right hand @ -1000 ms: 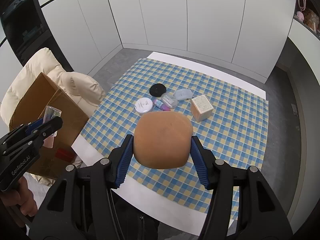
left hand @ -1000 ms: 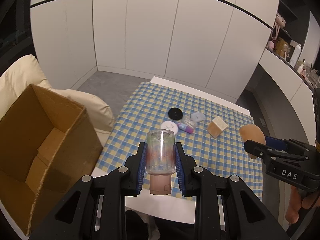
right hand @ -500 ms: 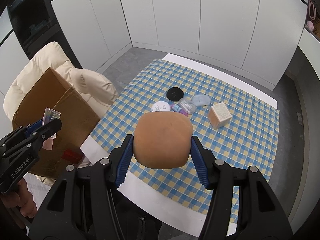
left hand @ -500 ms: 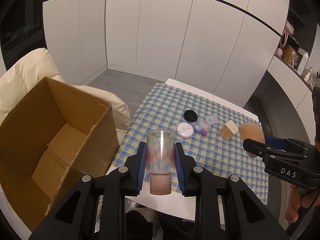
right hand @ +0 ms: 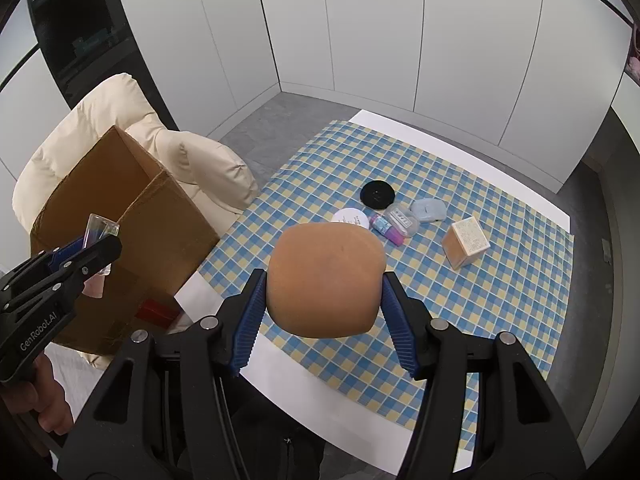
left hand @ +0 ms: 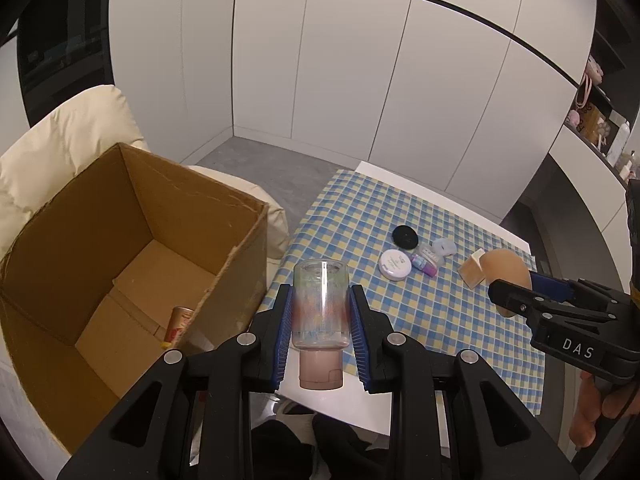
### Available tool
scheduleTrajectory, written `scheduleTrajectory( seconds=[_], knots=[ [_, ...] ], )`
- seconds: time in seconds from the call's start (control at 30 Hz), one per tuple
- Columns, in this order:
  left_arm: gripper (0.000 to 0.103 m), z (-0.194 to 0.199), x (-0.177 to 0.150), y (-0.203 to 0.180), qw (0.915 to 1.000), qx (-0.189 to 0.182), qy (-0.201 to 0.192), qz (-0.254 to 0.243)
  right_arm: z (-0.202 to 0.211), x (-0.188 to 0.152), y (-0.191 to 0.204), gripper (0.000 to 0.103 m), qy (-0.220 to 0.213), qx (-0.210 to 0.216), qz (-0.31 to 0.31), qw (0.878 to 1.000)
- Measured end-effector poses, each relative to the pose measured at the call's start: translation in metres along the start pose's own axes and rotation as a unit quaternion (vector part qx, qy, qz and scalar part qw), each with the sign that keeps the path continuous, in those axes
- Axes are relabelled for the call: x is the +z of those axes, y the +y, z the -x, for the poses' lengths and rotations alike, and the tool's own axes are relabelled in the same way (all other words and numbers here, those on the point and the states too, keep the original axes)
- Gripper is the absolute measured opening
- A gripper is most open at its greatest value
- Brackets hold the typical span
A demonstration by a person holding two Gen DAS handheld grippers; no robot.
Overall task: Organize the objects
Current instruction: 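Carry the glass bottle with the left tool toward the box while the right tool carries the sponge, then lower the glass bottle into the box and open the left tool while the right tool holds the sponge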
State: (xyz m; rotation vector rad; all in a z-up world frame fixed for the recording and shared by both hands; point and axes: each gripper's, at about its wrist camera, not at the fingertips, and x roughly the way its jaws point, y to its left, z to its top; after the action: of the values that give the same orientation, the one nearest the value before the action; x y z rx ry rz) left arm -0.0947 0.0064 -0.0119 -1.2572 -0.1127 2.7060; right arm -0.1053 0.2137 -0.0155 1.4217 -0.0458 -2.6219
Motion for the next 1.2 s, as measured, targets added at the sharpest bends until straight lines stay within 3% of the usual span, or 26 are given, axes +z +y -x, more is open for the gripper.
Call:
scheduleTrajectory(
  seconds=[1.2],
  knots=[
    [0.027,0.022,-0.014,0.081,0.9972,0.047,-0.001,0.057,-0.02,0.017,0.098,0.06,-0.001,0.046,0.072,0.996]
  ],
)
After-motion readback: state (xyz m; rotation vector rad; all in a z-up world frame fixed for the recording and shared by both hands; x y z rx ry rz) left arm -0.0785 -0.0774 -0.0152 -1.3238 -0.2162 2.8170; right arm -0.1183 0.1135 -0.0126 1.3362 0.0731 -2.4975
